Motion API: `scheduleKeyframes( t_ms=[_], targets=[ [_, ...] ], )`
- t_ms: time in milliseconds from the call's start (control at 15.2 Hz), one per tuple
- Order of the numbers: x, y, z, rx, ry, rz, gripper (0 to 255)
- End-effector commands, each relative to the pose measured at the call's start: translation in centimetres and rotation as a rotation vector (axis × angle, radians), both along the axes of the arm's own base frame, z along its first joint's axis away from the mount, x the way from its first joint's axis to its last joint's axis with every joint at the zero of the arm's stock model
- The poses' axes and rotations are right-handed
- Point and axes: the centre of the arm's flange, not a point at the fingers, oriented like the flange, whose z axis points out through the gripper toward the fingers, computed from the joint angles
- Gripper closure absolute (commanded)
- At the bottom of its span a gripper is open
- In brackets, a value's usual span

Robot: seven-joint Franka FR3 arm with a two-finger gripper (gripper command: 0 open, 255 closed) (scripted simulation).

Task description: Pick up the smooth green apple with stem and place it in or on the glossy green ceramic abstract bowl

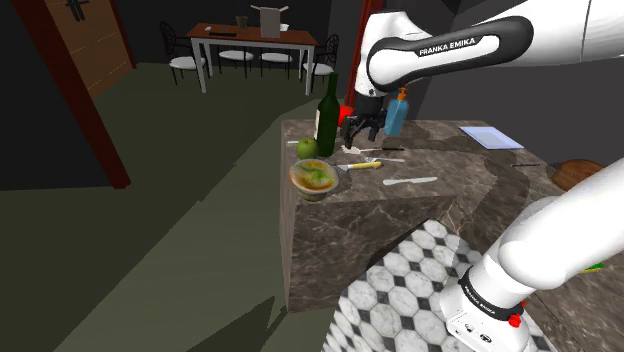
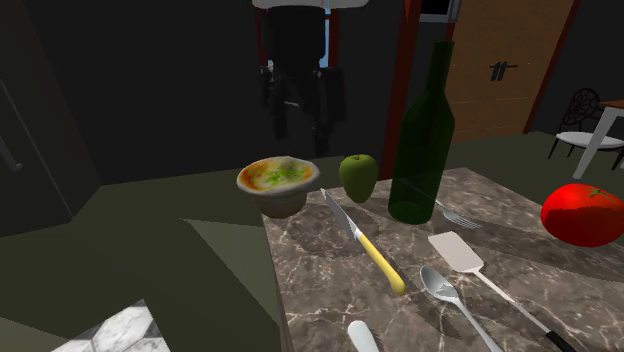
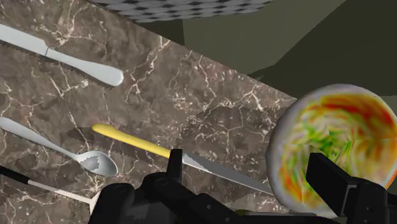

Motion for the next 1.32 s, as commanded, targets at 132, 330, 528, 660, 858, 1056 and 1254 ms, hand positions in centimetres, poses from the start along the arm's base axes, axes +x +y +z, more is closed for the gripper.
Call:
scheduleKeyframes(
  t_ms=[132, 330, 528, 660, 858, 1056, 1254],
  targets=[
    [4.6, 1.0, -2.0, -0.013, -0.030, -0.008, 0],
    [8.0, 1.6, -3.5, -0.023, -0.051, -0.014, 0],
    [11.4, 2.3, -4.9, -0.033, -0.072, -0.020, 0],
    [13.6, 2.7, -5.7, -0.040, -0.086, -0.024, 0],
    [17.1, 3.2, -7.0, -0.051, -0.107, -0.029, 0],
    [20.5, 3.8, -8.2, -0.061, -0.128, -0.035, 0],
    [21.2, 3.7, -9.4, -0.063, -0.131, -0.036, 0]
  ],
)
